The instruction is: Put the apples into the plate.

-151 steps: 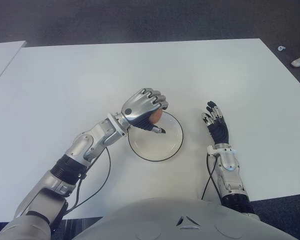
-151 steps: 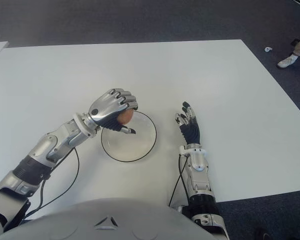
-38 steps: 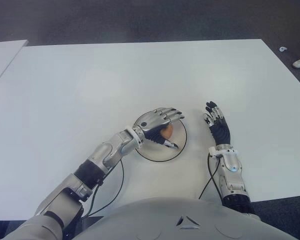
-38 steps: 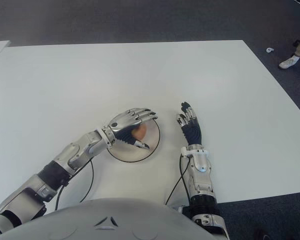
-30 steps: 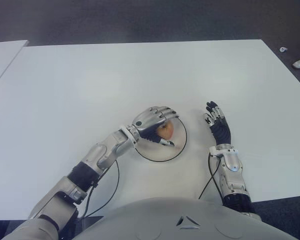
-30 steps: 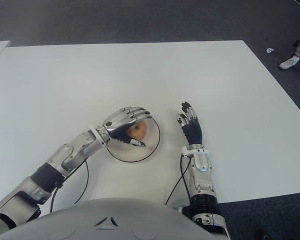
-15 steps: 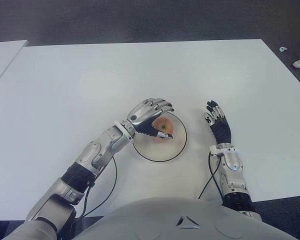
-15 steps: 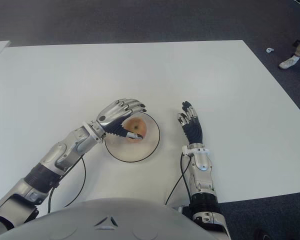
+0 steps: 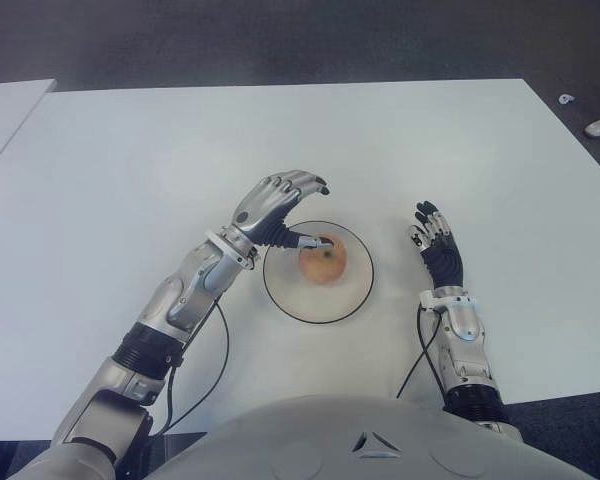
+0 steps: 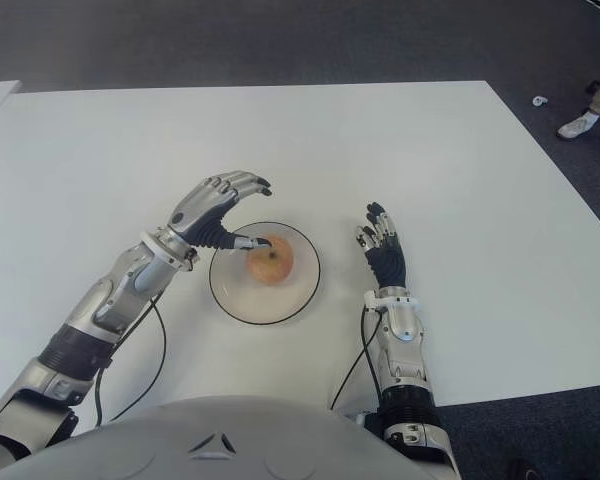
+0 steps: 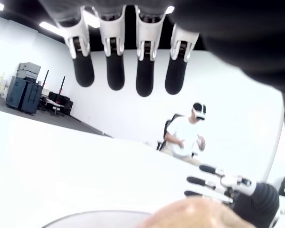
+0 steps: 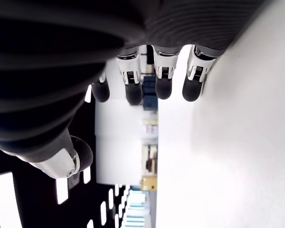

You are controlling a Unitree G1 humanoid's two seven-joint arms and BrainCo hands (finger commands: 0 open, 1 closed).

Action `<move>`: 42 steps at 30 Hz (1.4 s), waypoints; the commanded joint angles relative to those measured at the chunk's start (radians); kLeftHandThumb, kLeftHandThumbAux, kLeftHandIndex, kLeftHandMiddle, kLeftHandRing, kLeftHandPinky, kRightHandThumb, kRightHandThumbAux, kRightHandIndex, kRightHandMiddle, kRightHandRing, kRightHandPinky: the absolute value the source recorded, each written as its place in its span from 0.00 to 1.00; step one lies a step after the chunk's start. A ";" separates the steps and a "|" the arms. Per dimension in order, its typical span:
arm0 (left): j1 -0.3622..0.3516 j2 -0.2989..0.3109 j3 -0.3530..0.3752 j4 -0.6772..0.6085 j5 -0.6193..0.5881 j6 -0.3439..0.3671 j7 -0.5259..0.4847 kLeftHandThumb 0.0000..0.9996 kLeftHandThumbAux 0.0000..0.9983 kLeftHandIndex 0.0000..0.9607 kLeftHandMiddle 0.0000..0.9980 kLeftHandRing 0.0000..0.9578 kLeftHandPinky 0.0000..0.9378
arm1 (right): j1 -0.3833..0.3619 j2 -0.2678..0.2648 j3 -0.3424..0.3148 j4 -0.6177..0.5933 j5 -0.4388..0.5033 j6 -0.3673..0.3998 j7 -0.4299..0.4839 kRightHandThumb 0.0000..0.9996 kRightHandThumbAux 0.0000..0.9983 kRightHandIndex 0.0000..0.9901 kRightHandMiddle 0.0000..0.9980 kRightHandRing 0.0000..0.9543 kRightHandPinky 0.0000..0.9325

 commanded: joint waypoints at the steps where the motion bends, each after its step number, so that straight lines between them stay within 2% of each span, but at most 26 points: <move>1: 0.017 -0.018 0.024 0.036 -0.033 -0.021 0.030 0.21 0.39 0.29 0.25 0.23 0.25 | 0.074 0.024 0.007 0.115 -0.010 0.056 -0.010 0.10 0.62 0.03 0.10 0.04 0.00; 10: 0.005 -0.043 0.065 0.089 -0.097 -0.063 0.052 0.16 0.41 0.29 0.26 0.25 0.28 | 0.074 0.027 0.014 0.113 -0.014 0.058 -0.014 0.09 0.62 0.03 0.10 0.04 0.00; 13: 0.014 -0.067 0.087 0.097 -0.156 -0.056 0.045 0.13 0.40 0.29 0.27 0.27 0.31 | 0.074 0.030 0.018 0.110 -0.015 0.063 -0.015 0.09 0.61 0.04 0.10 0.04 0.00; 17: 0.042 -0.066 0.134 0.187 -0.255 -0.102 0.039 0.11 0.41 0.29 0.27 0.28 0.31 | 0.075 0.032 0.021 0.111 -0.018 0.063 -0.018 0.09 0.61 0.04 0.10 0.03 0.00; 21: 0.041 -0.064 0.168 0.317 -0.313 -0.164 0.047 0.10 0.43 0.28 0.28 0.28 0.31 | 0.076 0.033 0.024 0.112 -0.025 0.056 -0.023 0.10 0.61 0.04 0.10 0.04 0.00; 23: 0.041 -0.076 0.187 0.358 -0.343 -0.173 0.047 0.10 0.45 0.28 0.28 0.28 0.31 | 0.074 0.033 0.025 0.113 -0.030 0.053 -0.026 0.10 0.61 0.05 0.11 0.04 0.00; 28: 0.061 -0.124 0.235 0.371 -0.429 -0.130 0.038 0.10 0.51 0.29 0.30 0.30 0.32 | 0.065 0.027 0.023 0.114 -0.028 0.060 -0.020 0.11 0.62 0.04 0.11 0.04 0.00; 31: 0.073 -0.150 0.256 0.361 -0.467 -0.104 0.034 0.14 0.57 0.30 0.31 0.31 0.32 | 0.060 0.023 0.020 0.119 -0.024 0.065 -0.016 0.12 0.62 0.05 0.12 0.05 0.00; 39: 0.104 -0.233 0.308 0.399 -0.507 -0.084 0.085 0.18 0.64 0.31 0.32 0.33 0.34 | 0.045 0.022 0.013 0.140 -0.012 0.068 -0.005 0.13 0.63 0.05 0.12 0.05 0.00; 42: 0.114 -0.281 0.315 0.433 -0.513 -0.087 0.115 0.19 0.65 0.31 0.33 0.34 0.36 | 0.042 0.023 0.014 0.143 -0.016 0.065 -0.006 0.12 0.63 0.05 0.12 0.05 0.00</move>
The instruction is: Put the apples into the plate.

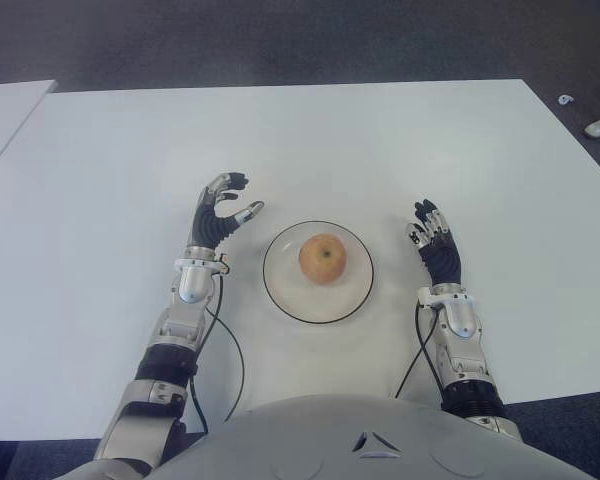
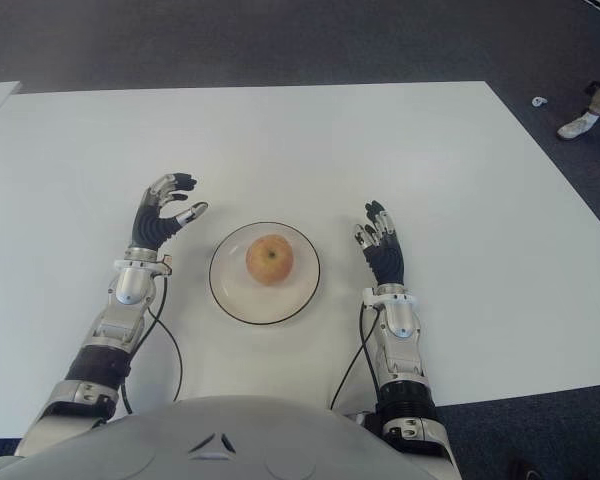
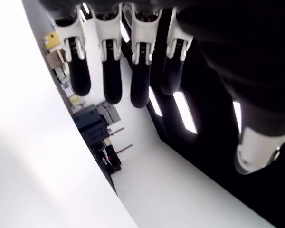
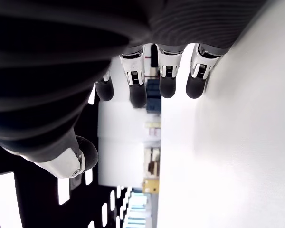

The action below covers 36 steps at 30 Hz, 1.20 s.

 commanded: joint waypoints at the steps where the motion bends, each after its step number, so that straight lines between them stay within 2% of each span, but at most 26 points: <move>1: 0.027 -0.069 0.017 0.050 -0.022 0.017 0.044 0.20 0.66 0.31 0.34 0.34 0.36 | 0.070 0.023 0.009 0.108 0.001 0.079 0.003 0.12 0.63 0.05 0.12 0.05 0.00; 5: 0.031 -0.096 0.023 0.053 -0.015 0.024 0.063 0.21 0.67 0.32 0.34 0.35 0.37 | 0.066 0.022 0.010 0.111 -0.004 0.077 0.001 0.11 0.63 0.05 0.11 0.05 0.00; 9: 0.063 -0.135 0.024 0.015 -0.011 0.050 0.088 0.23 0.67 0.32 0.35 0.36 0.36 | 0.061 0.019 0.010 0.112 -0.007 0.084 0.000 0.11 0.63 0.04 0.11 0.04 0.00; 13: 0.076 -0.145 0.030 0.003 -0.010 0.058 0.096 0.24 0.67 0.32 0.35 0.36 0.35 | 0.056 0.017 0.009 0.114 -0.007 0.087 0.001 0.12 0.62 0.04 0.10 0.04 0.00; 22: 0.150 -0.177 0.033 -0.038 -0.010 0.016 0.122 0.25 0.67 0.27 0.34 0.34 0.34 | 0.044 0.015 0.003 0.121 0.007 0.092 0.013 0.13 0.61 0.04 0.11 0.04 0.00; 26: 0.191 -0.190 0.025 -0.075 -0.004 0.031 0.119 0.24 0.65 0.24 0.32 0.33 0.34 | 0.040 0.012 -0.001 0.126 0.008 0.093 0.016 0.13 0.61 0.04 0.11 0.04 0.00; 36: 0.210 -0.213 0.020 -0.076 -0.002 0.065 0.117 0.21 0.66 0.20 0.30 0.32 0.31 | 0.030 0.008 -0.008 0.138 0.030 0.092 0.037 0.15 0.61 0.05 0.11 0.04 0.00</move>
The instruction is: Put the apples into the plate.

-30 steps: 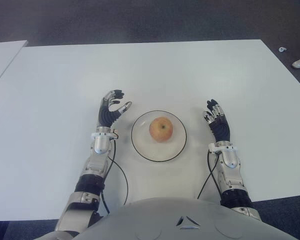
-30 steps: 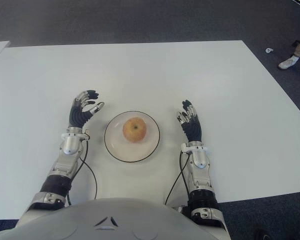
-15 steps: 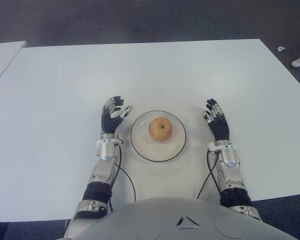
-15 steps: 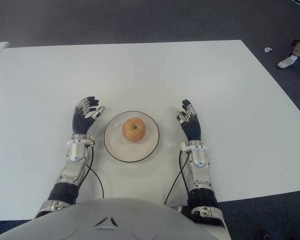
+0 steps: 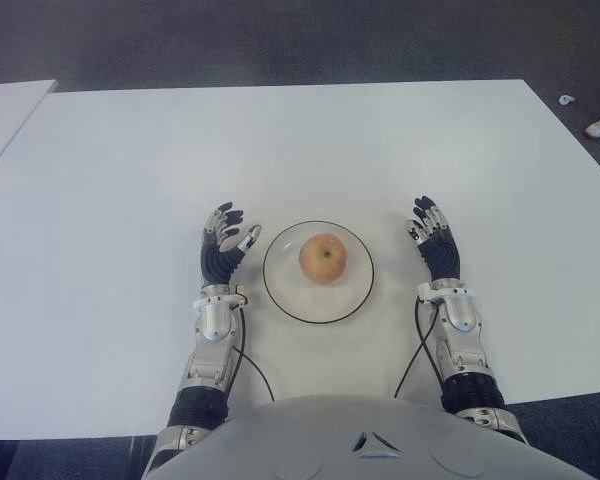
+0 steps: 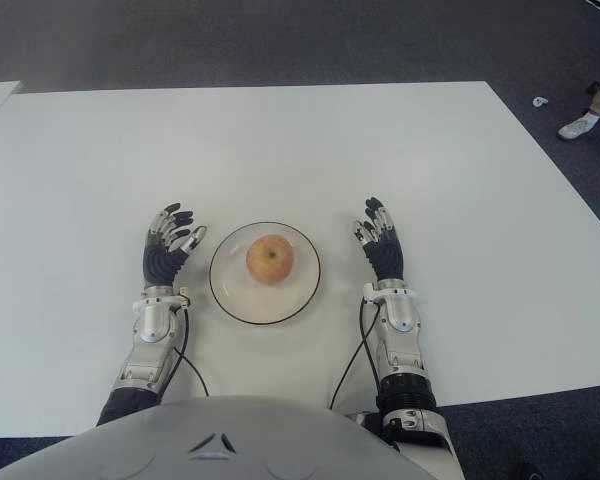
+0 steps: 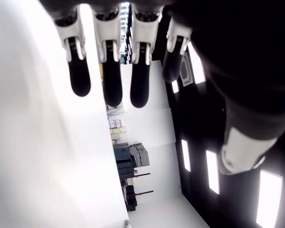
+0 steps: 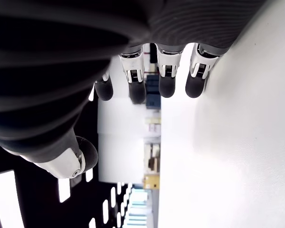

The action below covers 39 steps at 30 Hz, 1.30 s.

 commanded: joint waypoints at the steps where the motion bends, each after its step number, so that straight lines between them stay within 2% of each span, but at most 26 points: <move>1: 0.012 -0.016 -0.003 0.010 0.006 0.026 0.009 0.21 0.67 0.20 0.30 0.31 0.31 | 0.067 0.014 0.000 0.099 0.011 0.091 0.010 0.15 0.61 0.05 0.11 0.05 0.00; 15: 0.029 -0.021 -0.001 0.049 0.017 0.043 0.014 0.19 0.69 0.19 0.29 0.30 0.30 | 0.080 -0.011 0.002 0.087 0.002 0.081 0.016 0.14 0.60 0.04 0.12 0.06 0.00; 29: 0.024 -0.012 0.010 -0.001 -0.042 0.199 -0.056 0.26 0.67 0.21 0.29 0.31 0.31 | 0.095 -0.007 -0.004 0.076 0.028 0.080 0.035 0.14 0.61 0.06 0.13 0.07 0.00; 39: 0.024 -0.006 0.008 -0.018 -0.062 0.241 -0.096 0.29 0.68 0.21 0.30 0.31 0.31 | 0.097 -0.004 -0.012 0.076 0.033 0.086 0.037 0.15 0.62 0.08 0.16 0.08 0.00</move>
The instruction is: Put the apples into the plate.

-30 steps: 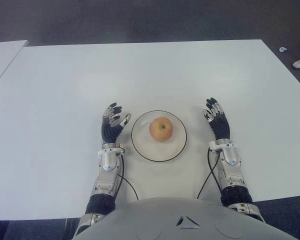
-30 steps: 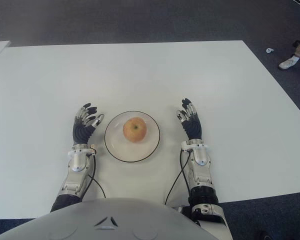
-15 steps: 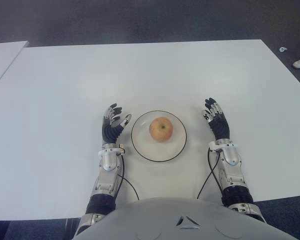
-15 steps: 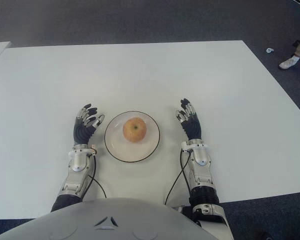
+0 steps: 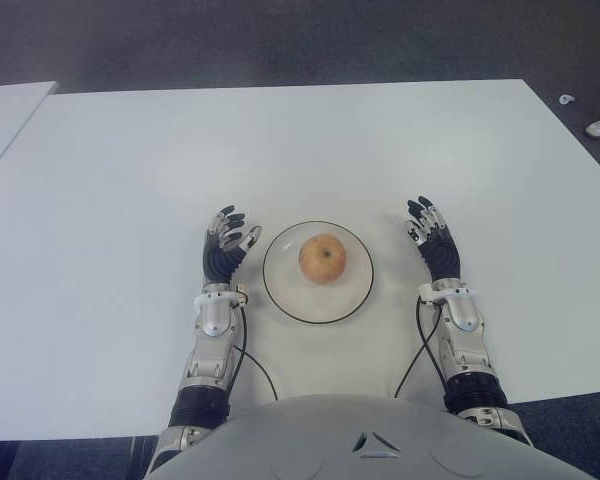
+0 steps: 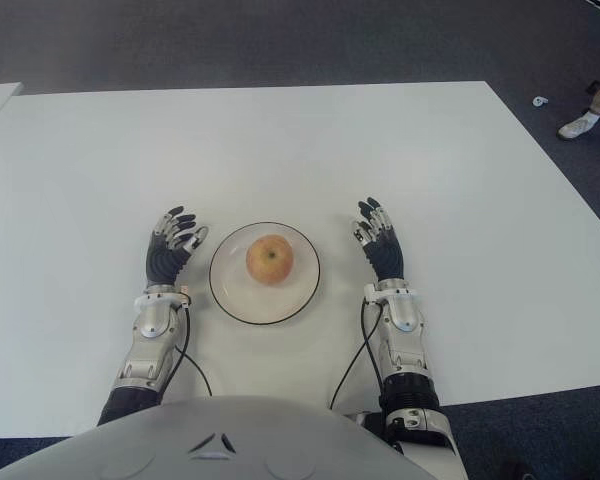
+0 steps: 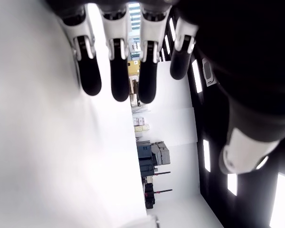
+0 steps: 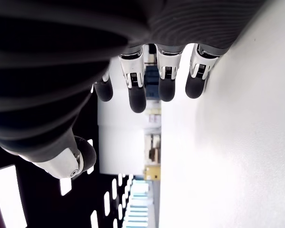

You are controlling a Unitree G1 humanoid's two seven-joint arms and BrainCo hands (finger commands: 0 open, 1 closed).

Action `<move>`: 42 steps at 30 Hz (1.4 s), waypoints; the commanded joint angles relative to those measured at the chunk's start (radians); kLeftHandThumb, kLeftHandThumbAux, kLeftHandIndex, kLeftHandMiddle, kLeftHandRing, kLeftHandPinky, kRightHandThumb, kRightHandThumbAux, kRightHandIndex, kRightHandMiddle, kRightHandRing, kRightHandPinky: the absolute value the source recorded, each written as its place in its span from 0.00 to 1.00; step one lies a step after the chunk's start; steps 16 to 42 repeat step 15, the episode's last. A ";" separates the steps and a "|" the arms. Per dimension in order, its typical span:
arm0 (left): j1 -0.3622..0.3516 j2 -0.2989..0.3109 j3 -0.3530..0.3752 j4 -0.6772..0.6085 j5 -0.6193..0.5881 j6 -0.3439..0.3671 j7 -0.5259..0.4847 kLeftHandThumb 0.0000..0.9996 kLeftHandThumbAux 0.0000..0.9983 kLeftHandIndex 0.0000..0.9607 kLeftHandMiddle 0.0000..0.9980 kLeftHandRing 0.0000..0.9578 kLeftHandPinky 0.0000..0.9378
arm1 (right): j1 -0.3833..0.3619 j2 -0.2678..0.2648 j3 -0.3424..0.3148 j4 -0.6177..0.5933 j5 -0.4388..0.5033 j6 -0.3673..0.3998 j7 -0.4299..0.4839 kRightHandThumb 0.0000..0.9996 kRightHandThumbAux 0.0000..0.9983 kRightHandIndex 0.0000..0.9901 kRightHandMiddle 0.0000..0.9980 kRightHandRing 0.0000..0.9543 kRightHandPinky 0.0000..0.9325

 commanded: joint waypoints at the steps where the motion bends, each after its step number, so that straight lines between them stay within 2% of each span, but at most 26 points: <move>1: 0.023 0.005 0.004 0.038 -0.018 0.060 -0.029 0.29 0.68 0.21 0.30 0.31 0.31 | 0.095 0.017 -0.003 0.072 0.006 0.086 -0.003 0.15 0.63 0.08 0.16 0.08 0.00; 8: 0.013 0.003 0.004 0.061 -0.024 0.047 -0.036 0.31 0.70 0.22 0.30 0.30 0.30 | 0.096 0.014 -0.003 0.068 -0.002 0.084 -0.008 0.16 0.64 0.09 0.17 0.09 0.00; 15: 0.004 0.004 0.004 0.082 -0.030 0.023 -0.040 0.32 0.71 0.24 0.31 0.32 0.34 | 0.099 0.010 -0.002 0.058 -0.005 0.094 -0.008 0.15 0.65 0.08 0.17 0.09 0.00; 42: 0.004 0.004 0.004 0.082 -0.030 0.023 -0.040 0.32 0.71 0.24 0.31 0.32 0.34 | 0.099 0.010 -0.002 0.058 -0.005 0.094 -0.008 0.15 0.65 0.08 0.17 0.09 0.00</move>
